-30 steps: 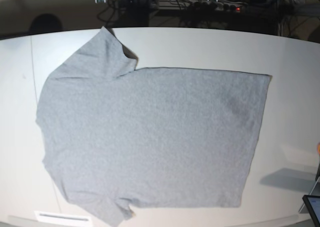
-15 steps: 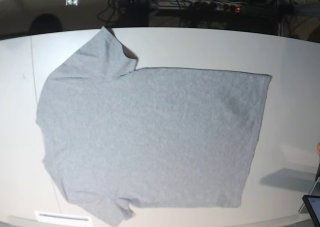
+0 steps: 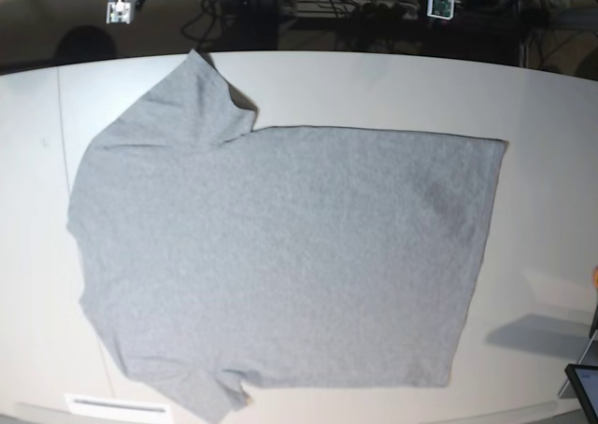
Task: Fold the T-shirt properly
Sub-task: 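Move the right gripper down to the shirt's shoulder corner and grasp it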
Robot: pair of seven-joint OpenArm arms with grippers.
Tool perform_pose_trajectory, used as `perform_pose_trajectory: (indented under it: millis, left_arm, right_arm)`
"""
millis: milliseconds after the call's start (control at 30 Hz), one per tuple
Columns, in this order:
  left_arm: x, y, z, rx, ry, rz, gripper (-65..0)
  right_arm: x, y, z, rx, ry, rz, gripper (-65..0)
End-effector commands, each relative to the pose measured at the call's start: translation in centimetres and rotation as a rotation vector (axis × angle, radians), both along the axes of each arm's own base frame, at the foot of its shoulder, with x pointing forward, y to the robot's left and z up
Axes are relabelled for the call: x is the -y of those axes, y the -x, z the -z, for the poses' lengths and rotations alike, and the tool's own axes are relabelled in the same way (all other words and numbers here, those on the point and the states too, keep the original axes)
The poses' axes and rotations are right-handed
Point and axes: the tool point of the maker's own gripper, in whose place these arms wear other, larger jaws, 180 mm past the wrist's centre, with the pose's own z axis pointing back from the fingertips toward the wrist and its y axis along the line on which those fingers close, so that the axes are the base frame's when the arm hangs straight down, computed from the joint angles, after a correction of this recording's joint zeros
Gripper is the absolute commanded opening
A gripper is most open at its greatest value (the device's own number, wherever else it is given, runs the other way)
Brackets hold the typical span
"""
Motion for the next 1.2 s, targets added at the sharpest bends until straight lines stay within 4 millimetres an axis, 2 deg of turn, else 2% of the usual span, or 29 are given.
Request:
perform_pose_trajectory:
  millis: [0,200,333,400,533,633,767,833,900,967,1167]
  left_arm:
    - [0.1,-0.4,-1.3,0.039,-0.004,0.012,-65.0]
    - [1.3,-2.4,-5.0,0.131,0.005,0.045,-65.0]
    - [1.3,-3.7,-6.8,0.184,-0.005,0.052,-65.0]
    - [0.8,-4.0,-7.3,0.199,-0.02,0.047,-65.0]
    - [-1.3,-4.9,-8.6,0.238,-0.079,0.022,-65.0]
    - [-3.4,-5.6,-9.5,0.265,-0.135,-0.006,-65.0]
    - [-6.2,-6.0,-10.8,0.295,-0.211,-0.046,-65.0]
    - [-7.1,-6.4,-11.3,0.314,-0.234,-0.06,-65.0]
    - [-7.9,-6.3,-11.6,0.317,-0.258,-0.073,-65.0]
    - [-8.3,-6.5,-11.8,0.324,-0.266,-0.076,-65.0]
    - [-8.2,-7.0,-11.9,0.335,-0.264,-0.073,-65.0]
  right_arm:
    - [0.2,-0.4,-0.9,0.021,0.008,-0.002,-65.0]
    - [0.6,-3.1,-3.6,0.076,0.025,-0.01,-65.0]
    - [2.2,-4.8,-5.3,0.135,0.067,0.011,-65.0]
    - [2.7,-5.7,-5.7,0.159,0.079,0.016,-65.0]
    - [2.4,-7.5,-6.5,0.21,0.073,0.012,-65.0]
    - [-0.3,-8.7,-6.5,0.235,0.004,-0.054,-65.0]
    - [-6.4,-9.4,-6.4,0.248,-0.147,-0.202,-65.0]
    - [-7.8,-9.5,-6.5,0.254,-0.182,-0.195,-65.0]
    - [-8.1,-9.5,-6.6,0.258,-0.19,-0.188,-65.0]
    - [-8.1,-9.6,-6.6,0.261,-0.203,-0.177,-61.4]
    - [-7.8,-9.3,-7.0,0.277,-0.301,-0.088,-40.0]
